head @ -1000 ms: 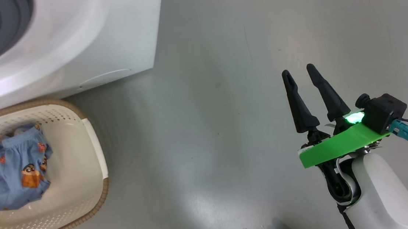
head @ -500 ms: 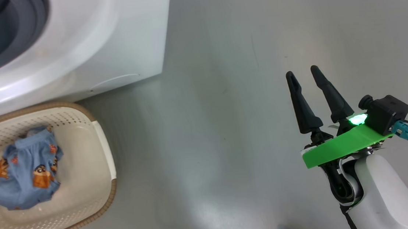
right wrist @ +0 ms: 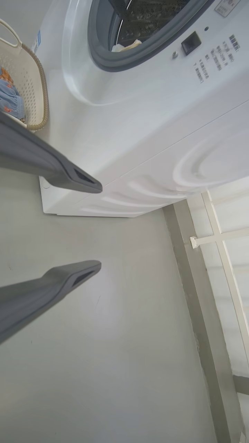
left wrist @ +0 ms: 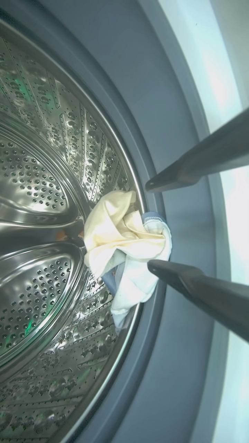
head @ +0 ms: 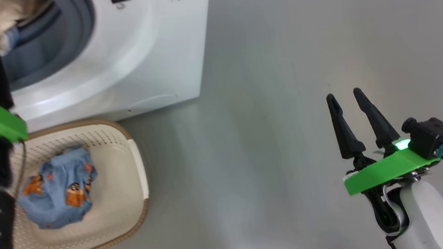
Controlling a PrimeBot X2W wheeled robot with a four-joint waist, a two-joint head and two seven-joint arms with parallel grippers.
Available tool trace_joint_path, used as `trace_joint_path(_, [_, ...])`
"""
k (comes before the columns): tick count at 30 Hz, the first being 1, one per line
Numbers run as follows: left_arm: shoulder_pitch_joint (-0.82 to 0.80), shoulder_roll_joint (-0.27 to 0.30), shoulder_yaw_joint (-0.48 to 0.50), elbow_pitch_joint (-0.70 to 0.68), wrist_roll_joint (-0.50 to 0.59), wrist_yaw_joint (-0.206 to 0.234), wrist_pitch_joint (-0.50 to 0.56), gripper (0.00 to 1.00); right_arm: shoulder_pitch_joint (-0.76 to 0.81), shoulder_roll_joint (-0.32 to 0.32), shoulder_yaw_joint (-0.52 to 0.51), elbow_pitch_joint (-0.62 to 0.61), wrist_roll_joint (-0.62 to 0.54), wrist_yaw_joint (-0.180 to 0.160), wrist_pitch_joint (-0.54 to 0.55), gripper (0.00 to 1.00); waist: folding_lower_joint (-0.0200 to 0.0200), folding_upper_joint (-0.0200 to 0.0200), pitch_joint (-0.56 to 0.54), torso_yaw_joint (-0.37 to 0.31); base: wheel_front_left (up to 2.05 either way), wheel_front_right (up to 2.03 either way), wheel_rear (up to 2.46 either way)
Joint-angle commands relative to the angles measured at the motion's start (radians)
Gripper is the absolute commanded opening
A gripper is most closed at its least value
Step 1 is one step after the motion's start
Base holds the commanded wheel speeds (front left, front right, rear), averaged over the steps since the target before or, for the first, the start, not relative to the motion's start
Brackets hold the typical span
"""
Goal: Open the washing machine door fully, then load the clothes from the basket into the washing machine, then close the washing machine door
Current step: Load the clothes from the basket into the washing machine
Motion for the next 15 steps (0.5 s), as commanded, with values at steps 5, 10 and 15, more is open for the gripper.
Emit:
trace_joint_path(5, [0.141, 0.000, 0.109, -0.112, 0.052, -0.002, -0.006, 1.00, 0.053, -0.034, 0.014, -0.007, -0.004, 0.002, -0.007, 1.00, 0.0000, 0.0000, -0.092, 0.049, 0.00, 0.00, 0.00])
trace_joint_path(10, [0.278, -0.044, 0.172, -0.202, 0.104, -0.002, -0.006, 1.00, 0.087, -0.064, 0.010, 0.002, 0.003, 0.002, -0.007, 1.00, 0.0000, 0.0000, -0.156, 0.075, 0.00, 0.00, 0.00])
trace_joint_path(15, [0.404, -0.079, 0.208, -0.274, 0.146, -0.002, -0.006, 1.00, 0.129, -0.091, 0.005, 0.009, 0.011, 0.002, -0.007, 1.00, 0.0000, 0.0000, -0.219, 0.099, 0.00, 0.00, 0.00])
